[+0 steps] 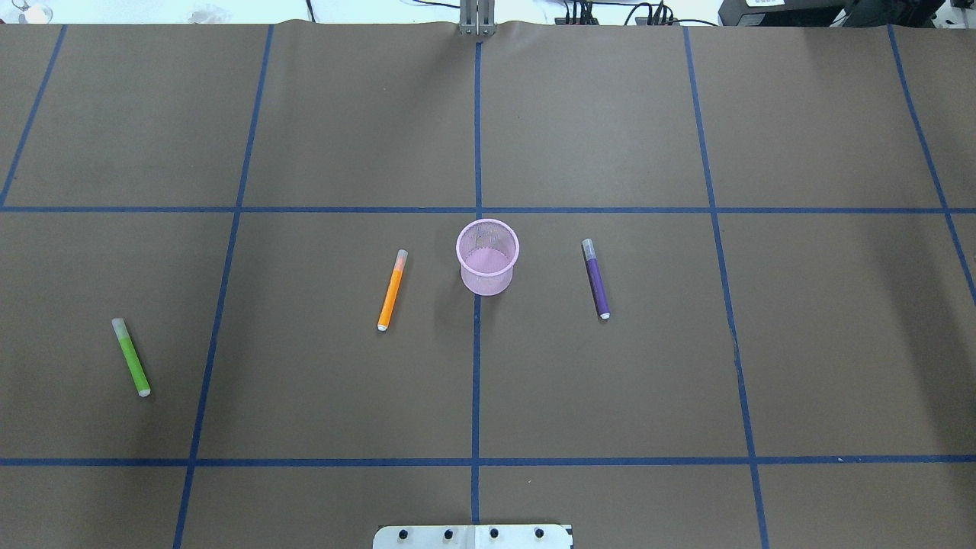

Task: Collect pens into pen holder
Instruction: 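Move the left gripper over the green marker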

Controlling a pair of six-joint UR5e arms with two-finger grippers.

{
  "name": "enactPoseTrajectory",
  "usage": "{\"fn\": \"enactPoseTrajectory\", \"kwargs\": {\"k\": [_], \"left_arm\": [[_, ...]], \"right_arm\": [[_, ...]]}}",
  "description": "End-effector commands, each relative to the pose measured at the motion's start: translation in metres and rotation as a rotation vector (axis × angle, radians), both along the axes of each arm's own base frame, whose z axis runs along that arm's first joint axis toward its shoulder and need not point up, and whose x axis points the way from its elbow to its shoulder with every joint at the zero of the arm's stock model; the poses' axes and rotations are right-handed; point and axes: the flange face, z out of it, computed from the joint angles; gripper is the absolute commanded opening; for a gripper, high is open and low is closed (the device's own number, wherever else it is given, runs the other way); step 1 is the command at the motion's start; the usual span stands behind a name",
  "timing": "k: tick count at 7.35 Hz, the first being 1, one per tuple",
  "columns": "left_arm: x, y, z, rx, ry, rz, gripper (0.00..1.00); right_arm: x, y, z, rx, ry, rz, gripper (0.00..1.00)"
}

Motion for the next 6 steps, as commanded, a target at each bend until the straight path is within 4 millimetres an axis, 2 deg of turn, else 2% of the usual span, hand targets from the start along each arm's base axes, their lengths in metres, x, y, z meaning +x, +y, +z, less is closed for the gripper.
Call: {"fn": "enactPoseTrajectory", "kwargs": {"k": [1,4,6], "left_arm": [[0.000,0.000,0.000,0.000,0.000,0.000,1.00],[0.001,-0.002,-0.011,0.021,0.002,0.002,1.00],[0.004,-0.002,-0.050,0.103,-0.002,0.006,1.00]], "right_arm": [[0.000,-0.002,-0.001,0.005,0.003,-0.001,1.00],[0.000,-0.002,-0.001,0.006,0.000,0.000,1.00],[-0.001,-0.002,-0.007,0.021,-0.001,-0.001,1.00]]}}
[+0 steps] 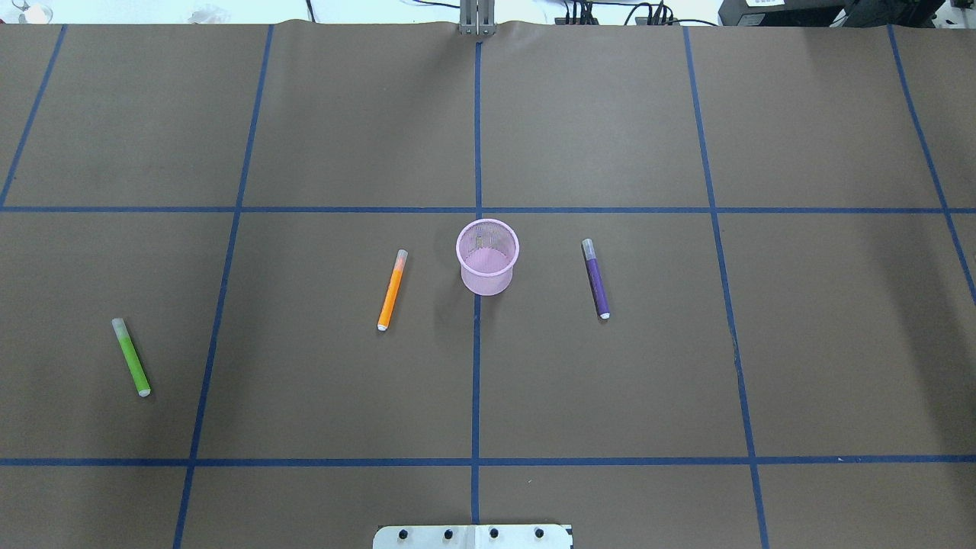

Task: Collect pens into pen holder
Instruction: 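Move the left gripper over the green marker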

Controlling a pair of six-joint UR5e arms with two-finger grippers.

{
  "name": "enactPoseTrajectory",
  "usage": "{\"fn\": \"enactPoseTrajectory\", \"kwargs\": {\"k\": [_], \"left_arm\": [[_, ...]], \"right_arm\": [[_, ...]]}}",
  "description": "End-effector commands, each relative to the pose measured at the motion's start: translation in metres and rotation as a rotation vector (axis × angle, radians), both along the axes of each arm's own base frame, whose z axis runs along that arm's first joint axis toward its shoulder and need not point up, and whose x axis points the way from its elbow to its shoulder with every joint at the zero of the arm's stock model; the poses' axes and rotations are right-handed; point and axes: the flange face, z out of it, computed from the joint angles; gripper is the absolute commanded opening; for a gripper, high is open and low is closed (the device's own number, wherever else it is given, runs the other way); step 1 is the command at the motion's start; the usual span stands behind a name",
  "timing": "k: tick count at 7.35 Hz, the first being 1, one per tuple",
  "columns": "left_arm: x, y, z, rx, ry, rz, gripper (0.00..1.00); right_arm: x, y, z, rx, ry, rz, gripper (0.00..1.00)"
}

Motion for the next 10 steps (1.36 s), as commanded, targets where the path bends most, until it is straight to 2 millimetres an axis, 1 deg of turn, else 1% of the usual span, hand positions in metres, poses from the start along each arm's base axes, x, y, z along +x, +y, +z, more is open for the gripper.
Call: {"fn": "enactPoseTrajectory", "kwargs": {"k": [1,2,3,4,5,6,7,8,9,10], "left_arm": [[0.007,0.004,-0.044,0.061,0.016,-0.016,1.00],[0.030,0.000,-0.049,-0.060,0.052,-0.098,1.00],[0.070,-0.005,-0.062,-0.170,0.089,-0.161,1.00],[0.084,-0.019,-0.081,-0.155,0.104,-0.152,1.00],[0.108,-0.018,-0.084,-0.171,0.125,-0.113,1.00],[0.124,-0.017,-0.084,-0.245,0.133,-0.160,1.00],[0.148,-0.013,-0.088,-0.285,0.149,-0.204,1.00],[0.185,-0.008,-0.096,-0.330,0.145,-0.256,1.00],[0.229,0.007,-0.106,-0.392,0.118,-0.308,1.00],[0.251,0.024,-0.108,-0.420,0.107,-0.332,1.00]], "right_arm": [[0.000,-0.001,-0.005,0.012,-0.002,-0.001,1.00],[0.000,-0.001,-0.005,0.012,-0.002,-0.001,1.00],[0.000,-0.008,-0.011,0.026,0.002,-0.001,1.00],[0.000,-0.008,-0.010,0.023,0.003,-0.002,1.00],[0.000,-0.010,-0.013,0.028,0.003,-0.002,1.00],[0.000,-0.010,-0.012,0.025,0.005,-0.001,1.00],[0.000,-0.010,-0.013,0.027,0.002,-0.001,1.00],[-0.005,-0.012,-0.014,0.022,0.003,-0.006,1.00],[-0.007,-0.013,-0.015,0.024,-0.005,-0.007,1.00],[-0.006,-0.013,-0.015,0.022,-0.003,-0.005,1.00]]}}
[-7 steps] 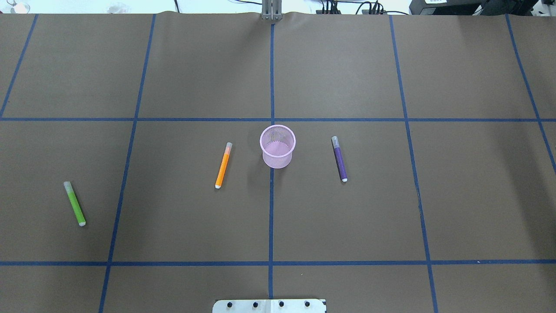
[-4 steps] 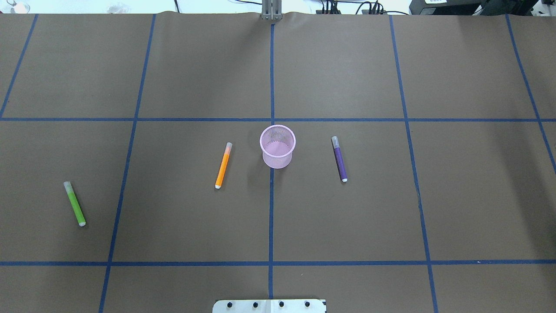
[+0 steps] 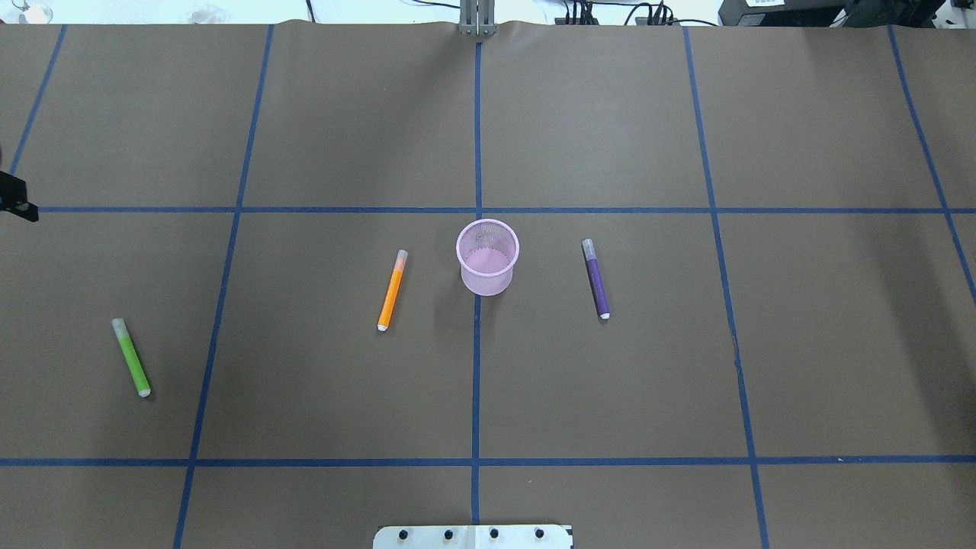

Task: Collect pens into pen holder
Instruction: 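Move the left gripper over the green marker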

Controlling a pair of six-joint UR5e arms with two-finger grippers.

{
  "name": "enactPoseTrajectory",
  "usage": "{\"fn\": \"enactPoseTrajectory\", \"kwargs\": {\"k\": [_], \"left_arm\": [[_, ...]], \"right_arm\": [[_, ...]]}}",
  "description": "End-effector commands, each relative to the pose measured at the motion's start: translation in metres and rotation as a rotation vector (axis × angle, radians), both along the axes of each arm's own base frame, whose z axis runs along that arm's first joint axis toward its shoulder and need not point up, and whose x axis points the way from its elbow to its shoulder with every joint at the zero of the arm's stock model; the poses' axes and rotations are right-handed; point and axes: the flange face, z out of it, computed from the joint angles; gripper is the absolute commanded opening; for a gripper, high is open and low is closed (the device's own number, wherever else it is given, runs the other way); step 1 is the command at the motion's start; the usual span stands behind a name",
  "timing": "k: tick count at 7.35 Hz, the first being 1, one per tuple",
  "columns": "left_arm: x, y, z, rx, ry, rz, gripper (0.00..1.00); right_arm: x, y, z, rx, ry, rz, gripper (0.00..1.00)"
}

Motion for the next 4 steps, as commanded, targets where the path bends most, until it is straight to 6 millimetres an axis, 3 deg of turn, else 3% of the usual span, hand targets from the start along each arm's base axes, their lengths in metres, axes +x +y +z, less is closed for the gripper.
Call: {"fn": "enactPoseTrajectory", "kwargs": {"k": [1,2,4], "left_arm": [[0.058,0.037,0.001,-0.074,-0.006,-0.060,1.00],[0.088,0.054,0.006,-0.066,-0.026,-0.100,1.00],[0.118,0.072,0.024,-0.074,-0.077,-0.066,1.00]], "right_arm": [[-0.001,-0.001,0.000,-0.002,-0.005,-0.001,1.00],[-0.001,0.001,0.004,-0.010,-0.003,-0.001,1.00],[-0.001,0.002,0.007,-0.016,-0.002,-0.001,1.00]]}}
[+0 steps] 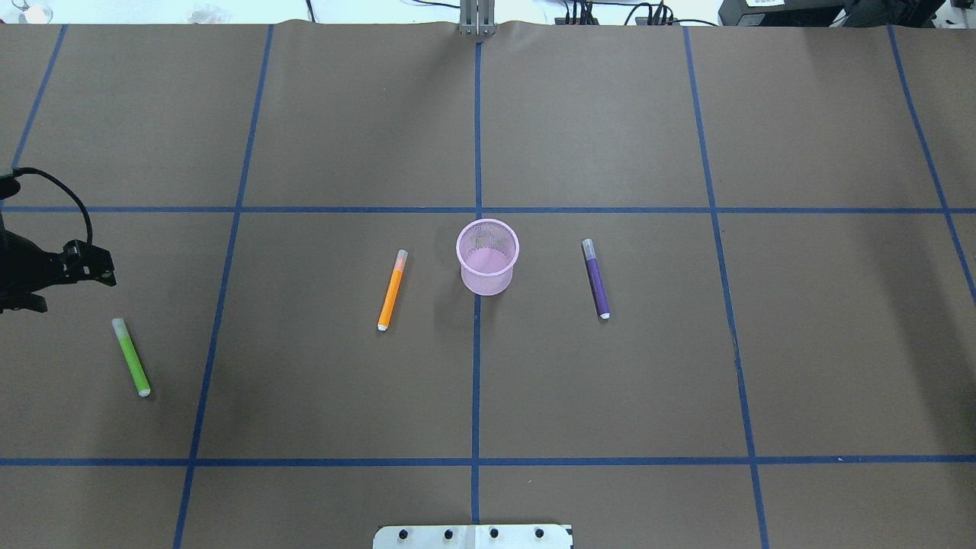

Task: Collect pens into pen holder
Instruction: 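Move the left gripper over the green marker, then lower the left gripper and close it on the green marker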

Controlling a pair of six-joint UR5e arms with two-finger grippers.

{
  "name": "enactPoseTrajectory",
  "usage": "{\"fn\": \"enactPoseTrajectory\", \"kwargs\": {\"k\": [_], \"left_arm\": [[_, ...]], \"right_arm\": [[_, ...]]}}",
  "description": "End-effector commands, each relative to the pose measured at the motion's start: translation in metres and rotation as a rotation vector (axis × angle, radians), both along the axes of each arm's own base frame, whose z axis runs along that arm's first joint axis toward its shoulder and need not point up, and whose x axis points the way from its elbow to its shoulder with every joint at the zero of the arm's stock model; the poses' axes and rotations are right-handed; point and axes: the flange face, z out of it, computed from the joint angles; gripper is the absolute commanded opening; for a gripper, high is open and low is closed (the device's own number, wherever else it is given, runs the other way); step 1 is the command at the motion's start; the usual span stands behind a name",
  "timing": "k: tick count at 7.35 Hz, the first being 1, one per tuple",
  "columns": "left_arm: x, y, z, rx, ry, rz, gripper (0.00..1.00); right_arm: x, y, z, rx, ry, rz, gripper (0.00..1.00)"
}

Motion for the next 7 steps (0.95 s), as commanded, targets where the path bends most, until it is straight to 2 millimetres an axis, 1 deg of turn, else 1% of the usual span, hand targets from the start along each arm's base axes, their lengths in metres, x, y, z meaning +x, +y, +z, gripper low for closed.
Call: {"fn": "enactPoseTrajectory", "kwargs": {"k": [1,3,4,6,7], "left_arm": [[0.030,0.015,0.022,-0.010,-0.044,0.026,0.99],[0.046,0.018,0.045,-0.007,-0.049,0.018,1.00],[0.056,0.021,0.052,-0.008,-0.043,0.032,0.99],[0.065,0.021,0.051,-0.005,-0.041,0.043,0.98],[0.069,0.022,0.052,-0.007,-0.043,0.051,0.94]], "right_arm": [[0.000,0.001,0.002,-0.005,-0.002,0.001,1.00],[0.000,-0.001,0.000,-0.002,-0.002,0.001,1.00],[0.000,-0.001,0.000,-0.002,-0.002,0.001,1.00],[0.000,-0.001,0.000,-0.002,-0.002,0.001,1.00],[0.000,-0.002,0.001,-0.001,0.000,0.000,1.00]]}}
